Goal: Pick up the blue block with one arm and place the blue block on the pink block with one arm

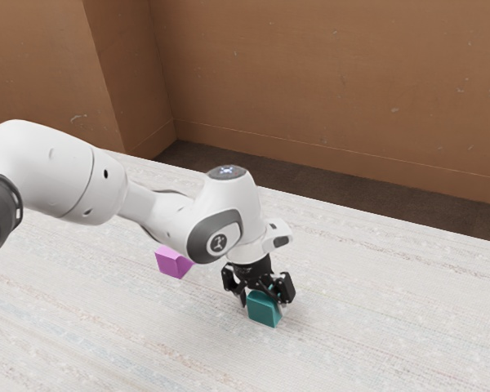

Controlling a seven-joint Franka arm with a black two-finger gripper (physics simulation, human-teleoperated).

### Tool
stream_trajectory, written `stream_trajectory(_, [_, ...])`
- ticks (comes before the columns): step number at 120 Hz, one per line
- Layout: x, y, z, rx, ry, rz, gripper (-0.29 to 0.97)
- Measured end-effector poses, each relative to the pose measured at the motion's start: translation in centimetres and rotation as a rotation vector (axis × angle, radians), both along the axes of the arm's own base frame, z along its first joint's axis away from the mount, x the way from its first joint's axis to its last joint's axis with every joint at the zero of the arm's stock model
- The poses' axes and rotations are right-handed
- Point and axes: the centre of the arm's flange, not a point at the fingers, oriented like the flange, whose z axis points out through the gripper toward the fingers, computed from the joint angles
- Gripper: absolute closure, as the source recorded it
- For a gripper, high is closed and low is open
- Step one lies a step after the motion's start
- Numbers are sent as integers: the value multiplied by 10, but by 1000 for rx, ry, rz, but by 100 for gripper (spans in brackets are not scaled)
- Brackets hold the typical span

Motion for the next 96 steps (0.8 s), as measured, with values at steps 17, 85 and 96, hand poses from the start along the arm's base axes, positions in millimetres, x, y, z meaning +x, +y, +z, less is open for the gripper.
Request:
stream_trajectory(17, [1,0,1,-3,-2,10,12])
stream_trajectory(85, [2,91,127,77,-171,130,30])
stream_trajectory(96, [-2,132,140,117,-161,177,30])
